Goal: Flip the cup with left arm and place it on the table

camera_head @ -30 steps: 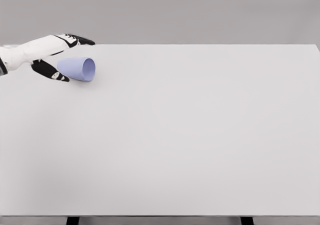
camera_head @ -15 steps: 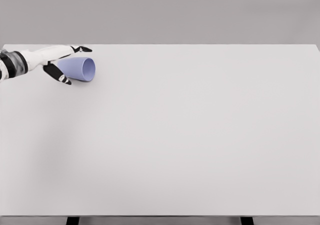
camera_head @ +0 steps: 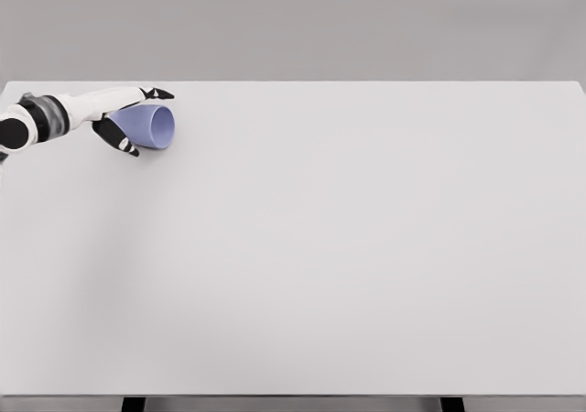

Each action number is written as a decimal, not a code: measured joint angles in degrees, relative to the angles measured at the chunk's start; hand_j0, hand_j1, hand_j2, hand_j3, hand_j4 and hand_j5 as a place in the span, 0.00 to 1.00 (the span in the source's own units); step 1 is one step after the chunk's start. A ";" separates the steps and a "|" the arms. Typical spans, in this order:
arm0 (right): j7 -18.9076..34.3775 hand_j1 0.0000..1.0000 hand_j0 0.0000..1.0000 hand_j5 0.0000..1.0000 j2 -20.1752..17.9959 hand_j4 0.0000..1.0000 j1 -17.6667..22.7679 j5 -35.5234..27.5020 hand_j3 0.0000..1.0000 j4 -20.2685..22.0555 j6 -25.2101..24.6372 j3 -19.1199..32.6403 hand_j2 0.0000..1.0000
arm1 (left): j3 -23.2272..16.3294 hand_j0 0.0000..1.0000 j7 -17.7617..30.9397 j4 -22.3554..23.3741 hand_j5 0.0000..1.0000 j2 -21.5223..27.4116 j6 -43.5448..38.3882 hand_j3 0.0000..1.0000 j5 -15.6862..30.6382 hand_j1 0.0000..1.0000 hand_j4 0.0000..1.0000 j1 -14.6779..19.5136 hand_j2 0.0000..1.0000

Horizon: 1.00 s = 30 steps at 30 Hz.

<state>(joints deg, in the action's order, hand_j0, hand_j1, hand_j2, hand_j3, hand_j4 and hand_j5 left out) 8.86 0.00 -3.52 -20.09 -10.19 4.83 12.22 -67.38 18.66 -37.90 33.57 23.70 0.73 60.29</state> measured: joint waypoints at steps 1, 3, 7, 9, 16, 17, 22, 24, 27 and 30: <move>0.00 1.00 1.00 1.00 0.00 1.00 0.00 0.01 1.00 0.00 0.00 0.00 1.00 | -0.03 0.86 0.00 0.11 0.86 -0.11 -0.32 0.86 0.00 0.86 0.86 0.00 0.86; 0.00 1.00 1.00 1.00 0.00 1.00 0.00 0.00 1.00 0.00 0.00 0.00 1.00 | -0.10 0.85 -0.01 0.25 0.85 -0.28 -0.84 0.85 0.01 0.85 0.85 -0.09 0.85; 0.00 1.00 1.00 1.00 0.00 1.00 0.00 0.02 1.00 0.00 0.00 0.00 1.00 | -0.02 0.65 0.06 0.26 0.65 -0.45 -1.72 0.65 0.07 0.65 0.65 -0.26 0.65; 0.00 1.00 1.00 1.00 0.00 1.00 0.00 0.02 1.00 0.00 0.00 0.00 1.00 | 0.19 0.62 0.10 0.22 0.62 -0.46 -1.76 0.62 0.39 0.62 0.62 -0.44 0.62; 0.00 1.00 1.00 1.00 0.00 1.00 0.00 0.01 1.00 0.00 0.00 0.00 1.00 | 0.76 0.58 0.12 -6.30 0.58 2.26 4.64 0.58 8.71 0.58 0.58 -2.02 0.58; 0.00 1.00 1.00 1.00 0.00 1.00 0.00 0.01 1.00 0.00 0.00 0.00 1.00 | 0.75 0.55 0.12 -8.32 0.55 3.18 5.36 0.55 11.36 0.55 0.55 -2.46 0.55; 0.00 1.00 1.00 1.00 0.00 1.00 0.00 0.01 1.00 0.00 0.00 0.00 1.00 | 0.67 0.51 0.28 -17.79 0.51 7.11 6.83 0.51 27.66 0.51 0.51 -5.98 0.51; 0.00 1.00 1.00 1.00 0.00 1.00 0.00 0.00 1.00 0.00 0.00 0.00 1.00 | 0.64 0.50 0.33 -19.37 0.50 7.55 6.98 0.50 33.11 0.50 0.50 -6.86 0.50; 0.00 1.00 1.00 1.00 0.00 1.00 0.00 0.00 1.00 0.00 0.00 0.00 1.00 | 0.66 0.49 0.34 -20.42 0.49 7.37 6.60 0.49 42.61 0.49 0.49 -9.05 0.49; 0.00 1.00 1.00 1.00 0.00 1.00 0.00 -0.01 1.00 0.00 0.00 0.00 1.00 | 0.86 0.49 0.36 -21.62 0.49 6.60 2.21 0.49 52.84 0.49 0.49 -10.99 0.49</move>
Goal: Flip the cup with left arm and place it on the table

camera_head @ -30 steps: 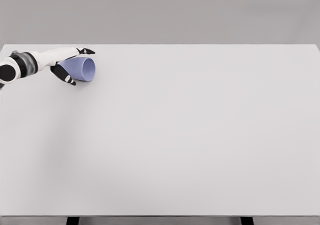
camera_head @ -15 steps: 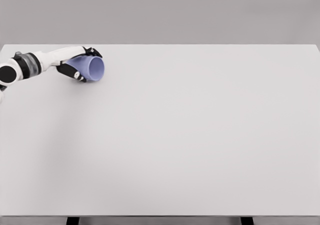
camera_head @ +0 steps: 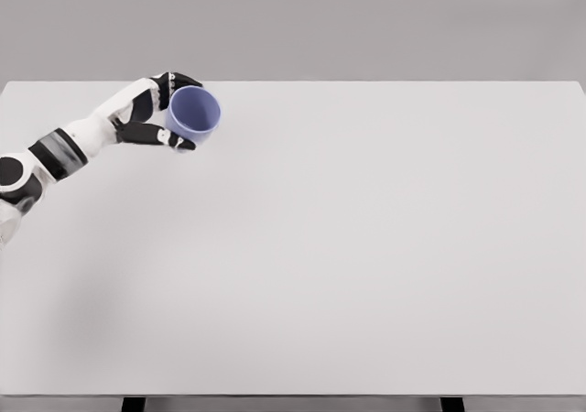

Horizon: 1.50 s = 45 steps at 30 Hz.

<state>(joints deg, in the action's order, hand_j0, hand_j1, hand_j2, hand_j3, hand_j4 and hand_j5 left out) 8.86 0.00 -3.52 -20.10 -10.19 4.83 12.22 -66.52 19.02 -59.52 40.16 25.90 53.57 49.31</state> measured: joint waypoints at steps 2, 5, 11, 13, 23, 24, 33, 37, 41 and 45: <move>0.00 1.00 1.00 1.00 0.00 1.00 0.00 0.00 1.00 0.00 0.00 0.00 1.00 | 1.81 0.46 -0.22 -0.63 0.46 -1.35 -2.28 0.46 3.27 0.46 0.46 -4.92 0.46; 0.00 1.00 1.00 1.00 0.00 1.00 0.00 0.02 1.00 0.00 0.00 0.00 1.00 | 4.90 0.46 -0.40 -1.09 0.46 -2.93 -3.81 0.46 5.57 0.46 0.46 -5.27 0.46; 0.00 1.00 1.00 1.00 0.00 1.00 0.00 0.01 1.00 0.00 0.00 0.00 1.00 | 9.45 0.46 -1.31 -1.13 0.46 -4.07 -4.10 0.46 6.54 0.46 0.46 -8.79 0.46; 0.00 1.00 1.00 1.00 0.00 1.00 0.00 0.02 1.00 0.00 0.00 0.00 1.00 | 10.69 0.46 -1.99 -0.87 0.46 -4.37 -4.12 0.46 6.61 0.46 0.46 -9.49 0.46; 0.00 1.00 1.00 1.00 0.00 1.00 0.00 0.03 1.00 0.00 0.00 0.00 1.00 | 12.31 0.47 -2.66 1.58 0.47 -6.58 -4.66 0.47 6.49 0.47 0.47 -10.46 0.47; 0.00 1.00 1.00 1.00 0.00 1.00 0.00 0.02 1.00 0.00 0.00 0.00 1.00 | 12.33 0.47 -2.66 1.82 0.47 -6.79 -4.69 0.47 6.47 0.47 0.47 -10.46 0.47; 0.00 1.00 1.00 1.00 0.00 1.00 0.00 0.03 1.00 0.00 0.00 0.00 1.00 | 12.30 0.98 -2.68 2.34 0.98 -7.20 -4.74 0.98 6.41 0.98 0.98 -10.46 0.98; 0.00 1.00 1.00 1.00 0.00 1.00 0.00 0.03 1.00 0.00 0.00 0.00 1.00 | 12.29 1.00 -2.68 2.34 1.00 -7.17 -4.73 1.00 6.40 1.00 1.00 -10.46 1.00; 0.00 1.00 1.00 1.00 0.00 1.00 0.00 0.02 1.00 0.00 0.00 0.00 1.00 | 12.29 1.00 -2.68 2.35 1.00 -6.92 -4.73 1.00 6.45 1.00 1.00 -10.46 1.00; 0.00 1.00 1.00 1.00 0.00 1.00 0.00 0.03 1.00 0.00 0.00 0.00 1.00 | 12.29 1.00 -2.68 2.39 1.00 -6.33 -4.70 1.00 6.45 1.00 1.00 -10.55 1.00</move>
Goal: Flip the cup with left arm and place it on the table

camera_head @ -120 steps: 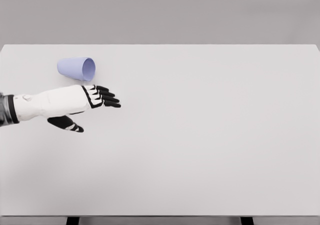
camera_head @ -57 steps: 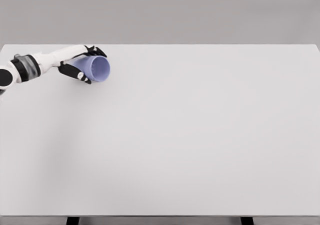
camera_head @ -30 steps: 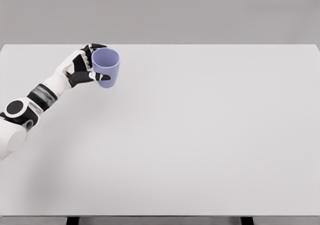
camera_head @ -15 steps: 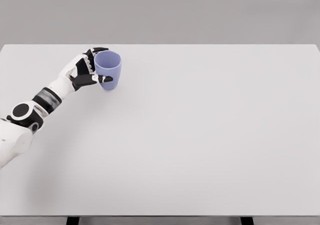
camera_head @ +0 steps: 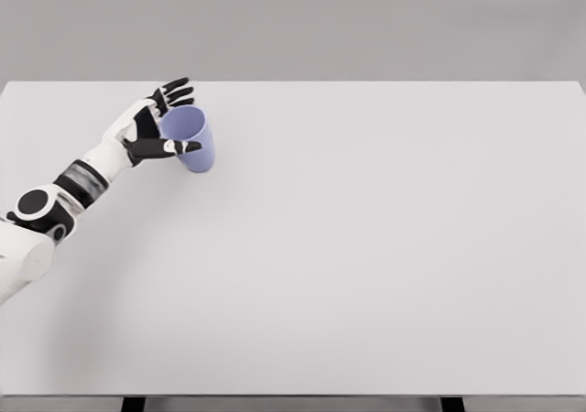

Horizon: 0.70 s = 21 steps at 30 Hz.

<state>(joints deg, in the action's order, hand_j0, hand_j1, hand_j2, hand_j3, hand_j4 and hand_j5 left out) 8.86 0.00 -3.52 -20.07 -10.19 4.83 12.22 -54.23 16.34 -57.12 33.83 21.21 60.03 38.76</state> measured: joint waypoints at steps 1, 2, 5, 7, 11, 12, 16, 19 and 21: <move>0.00 1.00 1.00 1.00 0.00 1.00 0.00 -0.01 1.00 0.00 0.00 0.00 1.00 | 0.00 1.00 0.02 -0.01 1.00 0.17 0.02 1.00 0.01 1.00 1.00 -0.09 1.00; 0.00 1.00 1.00 1.00 0.00 1.00 0.00 -0.01 1.00 0.00 0.00 0.00 1.00 | 0.00 1.00 0.04 -0.03 1.00 0.31 0.03 1.00 0.00 1.00 1.00 -0.09 1.00; 0.00 1.00 1.00 1.00 0.00 1.00 0.00 0.00 1.00 0.00 0.00 0.00 1.00 | 0.36 1.00 0.17 -0.15 1.00 0.55 0.25 1.00 0.00 1.00 1.00 -0.18 1.00; 0.00 1.00 1.00 1.00 0.00 1.00 0.00 0.00 1.00 0.00 0.00 0.00 1.00 | 0.69 1.00 0.47 -0.44 1.00 0.70 0.37 1.00 0.03 1.00 1.00 -0.26 1.00; 0.00 1.00 1.00 1.00 0.00 1.00 0.00 -0.01 1.00 0.00 0.00 0.00 1.00 | 1.79 1.00 1.36 -4.54 1.00 5.83 0.53 1.00 0.38 1.00 1.00 -0.53 1.00; 0.00 1.00 1.00 1.00 0.00 1.00 0.00 -0.01 1.00 0.00 0.00 0.00 1.00 | 2.29 1.00 1.47 -6.08 1.00 7.51 0.58 1.00 0.46 1.00 1.00 -1.93 1.00; 0.00 1.00 1.00 1.00 0.00 1.00 0.00 -0.01 1.00 0.00 0.00 0.00 1.00 | 7.85 1.00 10.58 -15.48 1.00 17.98 0.81 1.00 1.52 1.00 1.00 -9.84 1.00; 0.00 1.00 1.00 1.00 0.00 1.00 0.00 -0.01 1.00 0.00 0.00 0.00 1.00 | 13.18 1.00 15.69 -20.00 1.00 23.79 0.90 1.00 2.79 1.00 1.00 -14.24 1.00; 0.00 1.00 1.00 1.00 0.00 1.00 0.00 -0.02 1.00 0.00 0.00 0.00 1.00 | 14.78 1.00 17.13 -21.49 1.00 26.77 2.13 1.00 3.17 1.00 1.00 -14.85 1.00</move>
